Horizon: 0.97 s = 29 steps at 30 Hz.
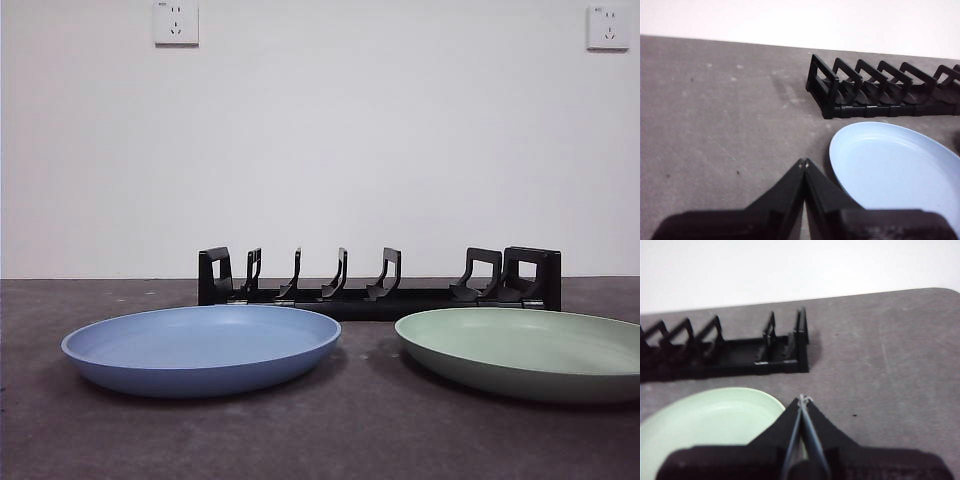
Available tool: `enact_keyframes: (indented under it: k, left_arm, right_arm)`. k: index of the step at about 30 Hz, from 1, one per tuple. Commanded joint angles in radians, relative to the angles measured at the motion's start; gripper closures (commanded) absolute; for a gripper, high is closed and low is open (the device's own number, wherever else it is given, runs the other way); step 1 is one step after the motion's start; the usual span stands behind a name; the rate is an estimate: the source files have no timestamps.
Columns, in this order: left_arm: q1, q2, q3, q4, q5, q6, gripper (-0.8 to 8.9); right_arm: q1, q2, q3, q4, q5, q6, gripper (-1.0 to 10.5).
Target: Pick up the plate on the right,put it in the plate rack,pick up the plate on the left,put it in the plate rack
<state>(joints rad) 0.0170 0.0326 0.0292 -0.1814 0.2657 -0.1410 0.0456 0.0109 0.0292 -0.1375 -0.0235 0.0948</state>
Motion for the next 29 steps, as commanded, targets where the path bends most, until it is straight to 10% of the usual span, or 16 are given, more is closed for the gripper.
enact_keyframes:
  k: [1, 13, 29]
  left_arm:
    - [0.002, 0.001, 0.049, -0.026, 0.004, -0.046, 8.19]
    - [0.002, 0.153, 0.349, -0.179, 0.109, -0.034, 8.19]
    - [0.001, 0.525, 0.873, -0.689, 0.319, 0.226, 8.20]
  right_arm:
    - [0.000, -0.001, 0.039, 0.005, -0.001, 0.072, 9.6]
    - [0.000, 0.205, 0.396, -0.172, -0.124, 0.098, 9.6]
    - [0.000, 0.650, 1.005, -0.857, -0.314, -0.202, 9.6]
